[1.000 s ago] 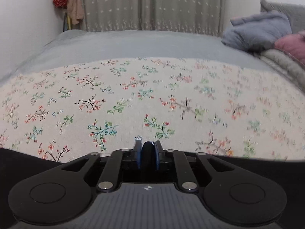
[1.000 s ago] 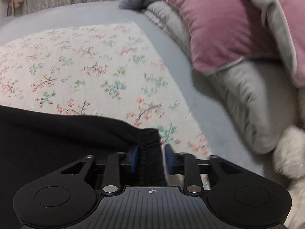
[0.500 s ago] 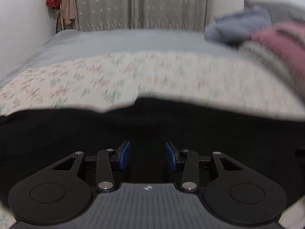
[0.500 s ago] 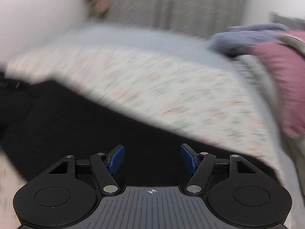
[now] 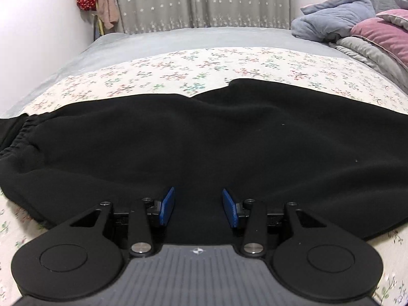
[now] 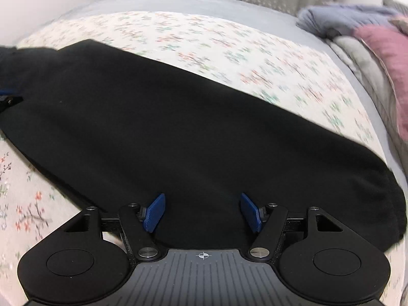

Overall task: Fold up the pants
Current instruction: 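Move both open tools over the folded pants to smooth them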

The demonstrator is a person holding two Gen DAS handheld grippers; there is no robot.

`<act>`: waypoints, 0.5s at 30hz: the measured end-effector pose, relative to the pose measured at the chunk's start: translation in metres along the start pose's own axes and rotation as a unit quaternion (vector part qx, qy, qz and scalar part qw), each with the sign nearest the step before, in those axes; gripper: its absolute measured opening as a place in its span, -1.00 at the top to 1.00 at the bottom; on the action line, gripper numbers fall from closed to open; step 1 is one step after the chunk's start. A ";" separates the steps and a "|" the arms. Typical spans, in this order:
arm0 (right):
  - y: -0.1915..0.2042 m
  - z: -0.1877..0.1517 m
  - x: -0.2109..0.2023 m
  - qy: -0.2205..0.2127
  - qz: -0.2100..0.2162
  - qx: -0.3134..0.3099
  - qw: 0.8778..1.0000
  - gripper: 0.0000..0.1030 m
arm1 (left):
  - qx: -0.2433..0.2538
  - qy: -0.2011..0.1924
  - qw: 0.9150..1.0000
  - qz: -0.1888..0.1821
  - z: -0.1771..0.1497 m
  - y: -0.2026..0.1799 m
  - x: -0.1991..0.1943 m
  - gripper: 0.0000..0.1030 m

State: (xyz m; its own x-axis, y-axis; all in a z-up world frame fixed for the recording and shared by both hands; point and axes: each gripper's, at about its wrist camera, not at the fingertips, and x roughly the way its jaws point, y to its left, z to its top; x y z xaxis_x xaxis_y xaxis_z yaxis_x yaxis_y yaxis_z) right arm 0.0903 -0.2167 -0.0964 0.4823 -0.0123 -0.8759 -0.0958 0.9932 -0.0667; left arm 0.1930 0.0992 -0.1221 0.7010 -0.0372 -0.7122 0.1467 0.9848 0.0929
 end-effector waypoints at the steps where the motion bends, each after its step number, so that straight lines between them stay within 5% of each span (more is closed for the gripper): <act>1: -0.008 -0.004 -0.003 0.002 -0.002 0.007 1.000 -0.26 | -0.006 0.002 1.000 0.000 0.001 0.003 0.002 -0.18; 9: -0.035 -0.015 -0.030 -0.067 -0.026 0.068 0.995 -0.30 | -0.021 -0.010 1.000 -0.007 0.003 0.012 -0.006 -0.15; 15: -0.024 -0.018 -0.006 -0.022 -0.032 0.045 0.998 -0.36 | -0.007 -0.004 1.000 0.004 0.001 0.020 -0.002 -0.16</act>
State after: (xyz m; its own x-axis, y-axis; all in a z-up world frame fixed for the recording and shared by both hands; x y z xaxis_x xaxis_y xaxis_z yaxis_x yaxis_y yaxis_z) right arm 0.0736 -0.2422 -0.0984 0.5225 -0.0731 -0.8495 0.0147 0.9969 -0.0767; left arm 0.1949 0.1183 -0.1178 0.7079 -0.0313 -0.7056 0.1311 0.9875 0.0878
